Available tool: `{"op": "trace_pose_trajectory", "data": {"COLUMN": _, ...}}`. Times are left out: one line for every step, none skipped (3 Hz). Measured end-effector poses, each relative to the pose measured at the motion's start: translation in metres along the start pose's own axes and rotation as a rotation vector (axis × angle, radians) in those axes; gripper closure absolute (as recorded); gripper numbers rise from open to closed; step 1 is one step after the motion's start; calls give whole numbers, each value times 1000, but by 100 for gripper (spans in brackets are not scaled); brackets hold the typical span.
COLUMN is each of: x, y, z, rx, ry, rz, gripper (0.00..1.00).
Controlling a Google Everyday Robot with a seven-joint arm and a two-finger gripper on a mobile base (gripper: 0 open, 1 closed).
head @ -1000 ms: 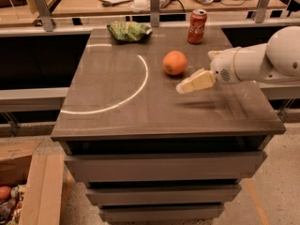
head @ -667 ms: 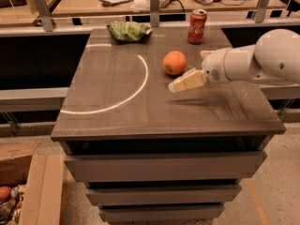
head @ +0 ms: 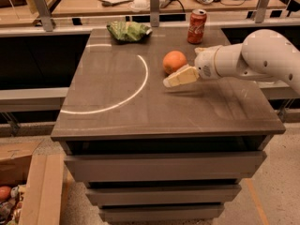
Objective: Move orange near green jalapeno chip bag
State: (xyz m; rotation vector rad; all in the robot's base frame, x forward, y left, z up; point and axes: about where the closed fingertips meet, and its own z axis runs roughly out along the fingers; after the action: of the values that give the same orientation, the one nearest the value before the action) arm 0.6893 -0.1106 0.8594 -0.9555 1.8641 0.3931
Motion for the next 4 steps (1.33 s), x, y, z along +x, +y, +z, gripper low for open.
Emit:
{"op": "trace_pose_trajectory", "data": {"x": 3, "y": -5, "z": 14, "rx": -10, "ry": -6, "rz": 7, "gripper": 14}}
{"op": "trace_pose_trajectory", "data": {"x": 7, "y": -7, "z": 24, "rx": -32, "ry": -9, "rz": 10, "gripper": 38}}
{"op": "trace_pose_trajectory", "data": {"x": 9, "y": -9, "z": 26, "rx": -42, "ry": -9, "rz": 7, "gripper": 61}}
{"op": "trace_pose_trajectory", "data": {"x": -8, "y": -11, "z": 29, "rx": -40, "ry": -58, "rz": 10, "gripper": 84}}
